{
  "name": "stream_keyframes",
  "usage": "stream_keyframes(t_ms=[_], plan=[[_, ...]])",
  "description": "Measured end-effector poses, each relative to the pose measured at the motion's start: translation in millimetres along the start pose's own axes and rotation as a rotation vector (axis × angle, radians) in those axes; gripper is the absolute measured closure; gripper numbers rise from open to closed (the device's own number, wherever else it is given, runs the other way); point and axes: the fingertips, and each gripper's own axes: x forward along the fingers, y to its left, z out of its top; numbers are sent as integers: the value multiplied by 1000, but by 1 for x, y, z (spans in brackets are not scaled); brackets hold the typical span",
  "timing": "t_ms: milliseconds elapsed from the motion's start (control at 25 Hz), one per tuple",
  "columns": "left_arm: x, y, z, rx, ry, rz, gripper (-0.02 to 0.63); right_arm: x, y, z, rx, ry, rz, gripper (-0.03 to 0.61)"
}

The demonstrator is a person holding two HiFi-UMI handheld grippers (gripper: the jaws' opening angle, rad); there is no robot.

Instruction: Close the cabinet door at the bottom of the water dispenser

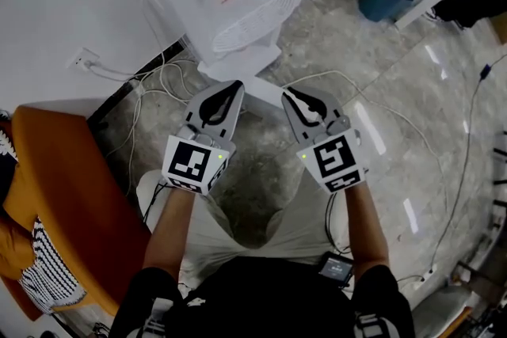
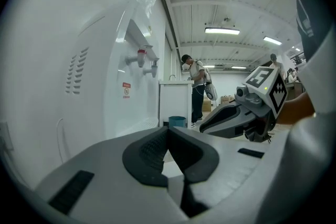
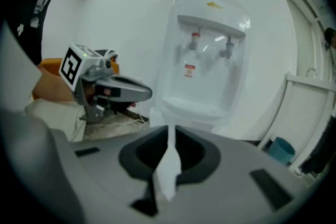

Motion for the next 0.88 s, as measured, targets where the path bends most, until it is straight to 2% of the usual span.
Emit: stream_keyframes(t_ms=[120,400,880], plan=[[0,1,-5,12,-6,-4,606,4,12,-10,-41,36,34,482],[0,-1,-14,18,-4,-22,606,10,26,-34,-106,115,55,434],[3,-1,-23,0,5,-31,606,20,23,-71,-220,245,10,429]])
